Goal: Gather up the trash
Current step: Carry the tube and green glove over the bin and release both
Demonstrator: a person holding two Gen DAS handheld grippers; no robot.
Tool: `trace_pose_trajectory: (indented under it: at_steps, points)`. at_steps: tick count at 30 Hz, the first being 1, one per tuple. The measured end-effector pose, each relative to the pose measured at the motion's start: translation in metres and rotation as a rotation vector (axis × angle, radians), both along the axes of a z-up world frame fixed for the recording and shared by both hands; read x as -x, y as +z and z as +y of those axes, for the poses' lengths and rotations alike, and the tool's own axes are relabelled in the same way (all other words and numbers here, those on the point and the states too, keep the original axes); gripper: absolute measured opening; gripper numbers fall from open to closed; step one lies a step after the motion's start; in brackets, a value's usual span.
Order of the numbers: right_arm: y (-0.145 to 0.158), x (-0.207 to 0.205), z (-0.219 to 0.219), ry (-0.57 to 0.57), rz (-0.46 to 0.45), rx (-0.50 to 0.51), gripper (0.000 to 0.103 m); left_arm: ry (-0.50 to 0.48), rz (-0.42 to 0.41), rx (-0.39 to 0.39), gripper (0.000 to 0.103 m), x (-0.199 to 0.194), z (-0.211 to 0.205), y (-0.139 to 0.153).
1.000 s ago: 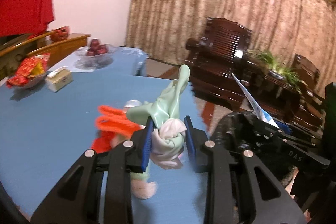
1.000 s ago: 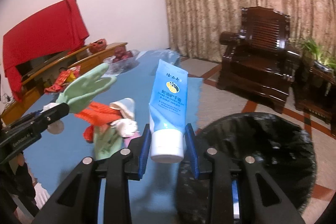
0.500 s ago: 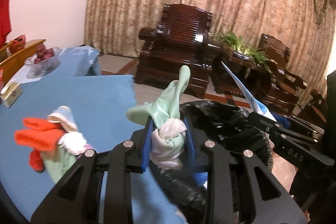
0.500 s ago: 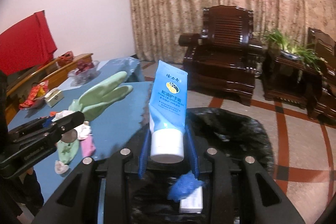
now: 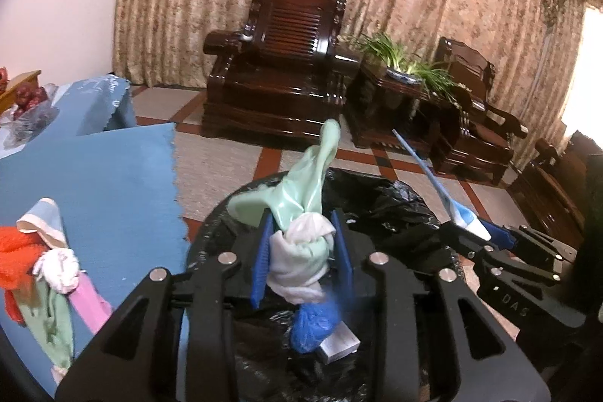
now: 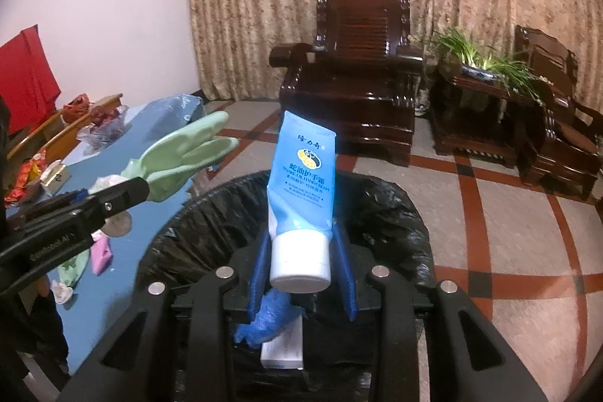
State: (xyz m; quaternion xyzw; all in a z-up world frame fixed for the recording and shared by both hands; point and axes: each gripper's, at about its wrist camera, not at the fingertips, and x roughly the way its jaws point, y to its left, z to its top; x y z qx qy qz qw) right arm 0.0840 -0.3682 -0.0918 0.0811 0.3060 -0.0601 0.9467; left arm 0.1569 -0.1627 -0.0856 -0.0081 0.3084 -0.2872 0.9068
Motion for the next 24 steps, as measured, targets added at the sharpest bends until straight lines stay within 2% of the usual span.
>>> trace_pose_trajectory:
  at_steps: [1, 2, 4, 6, 7, 9, 11, 12, 15, 24]
  points:
    - [-0.003, -0.001, -0.002, -0.008, 0.011, 0.004, 0.033, -0.006, 0.000, 0.004, 0.037, 0.000, -0.001, -0.001]
    - [-0.004, -0.001, -0.003, -0.016, 0.015, 0.009, 0.035, -0.014, -0.001, 0.005, 0.046, 0.000, -0.002, -0.001]
    - [-0.005, 0.000, -0.002, -0.024, 0.019, 0.012, 0.042, -0.022, -0.010, 0.005, 0.052, 0.002, -0.001, -0.001]
    - [-0.004, 0.002, -0.003, -0.040, 0.012, 0.017, 0.055, -0.025, -0.014, 0.004, 0.056, 0.004, 0.002, 0.000]
    - [-0.004, 0.005, -0.003, -0.044, 0.006, 0.017, 0.058, -0.021, -0.017, 0.004, 0.059, 0.005, 0.005, 0.001]
    - [-0.002, 0.007, -0.001, -0.052, -0.003, 0.026, 0.079, -0.002, -0.027, 0.001, 0.067, 0.007, 0.008, 0.004]
    - [0.001, 0.010, 0.002, -0.059, -0.022, 0.035, 0.094, 0.020, -0.036, -0.004, 0.080, 0.009, 0.016, 0.006]
    - [0.002, 0.010, 0.004, -0.057, -0.029, 0.034, 0.098, 0.039, -0.042, -0.008, 0.083, 0.012, 0.023, 0.007]
    - [0.004, 0.008, 0.011, -0.034, -0.037, 0.017, 0.097, 0.086, -0.049, -0.016, 0.090, 0.015, 0.042, 0.011]
    - [0.013, -0.006, 0.061, 0.082, -0.059, -0.003, 0.097, 0.259, -0.077, -0.042, 0.091, 0.035, 0.123, 0.024]
